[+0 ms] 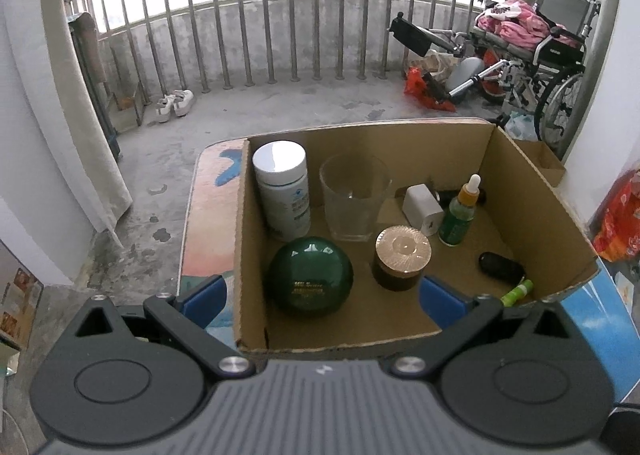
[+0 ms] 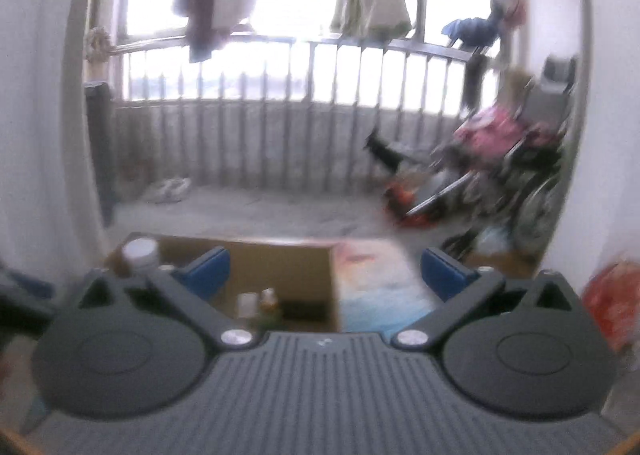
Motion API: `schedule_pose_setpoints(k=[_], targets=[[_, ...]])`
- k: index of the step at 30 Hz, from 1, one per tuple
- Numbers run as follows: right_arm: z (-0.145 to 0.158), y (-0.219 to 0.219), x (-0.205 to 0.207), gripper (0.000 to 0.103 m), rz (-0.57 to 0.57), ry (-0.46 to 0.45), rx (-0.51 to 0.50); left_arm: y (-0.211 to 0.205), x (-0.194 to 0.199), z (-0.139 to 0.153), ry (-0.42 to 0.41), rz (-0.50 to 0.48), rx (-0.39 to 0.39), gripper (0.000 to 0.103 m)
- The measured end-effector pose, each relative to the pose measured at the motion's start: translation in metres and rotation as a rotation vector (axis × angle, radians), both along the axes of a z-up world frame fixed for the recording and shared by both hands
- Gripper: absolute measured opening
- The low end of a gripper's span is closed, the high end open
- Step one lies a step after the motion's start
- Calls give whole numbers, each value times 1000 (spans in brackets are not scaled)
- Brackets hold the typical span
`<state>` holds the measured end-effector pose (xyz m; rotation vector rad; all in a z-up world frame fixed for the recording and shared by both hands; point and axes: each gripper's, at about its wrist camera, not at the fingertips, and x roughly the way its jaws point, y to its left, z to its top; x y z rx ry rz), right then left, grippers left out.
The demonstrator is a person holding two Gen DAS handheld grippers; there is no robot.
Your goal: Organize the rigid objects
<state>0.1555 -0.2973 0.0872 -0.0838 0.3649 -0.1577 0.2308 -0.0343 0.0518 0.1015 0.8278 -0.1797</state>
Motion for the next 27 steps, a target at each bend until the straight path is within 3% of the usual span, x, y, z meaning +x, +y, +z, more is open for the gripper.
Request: schedule_pose_setpoints(k=[3, 5, 12, 15, 27], targets=[[2, 9, -17, 102, -17, -43, -33, 4, -9, 2, -2, 16, 1, 103], [2, 13, -24, 102, -3, -24, -14, 6, -17, 4, 0, 26, 0, 103], [-19, 14, -10, 102, 52, 233, 183, 11, -37, 6, -17, 74, 17, 103], [-29, 21, -5, 102, 59, 294, 219, 11, -42, 5, -17, 85, 24, 103], [-41, 36, 9, 102, 76, 343, 200, 9, -37, -2, 0, 102, 30, 103]])
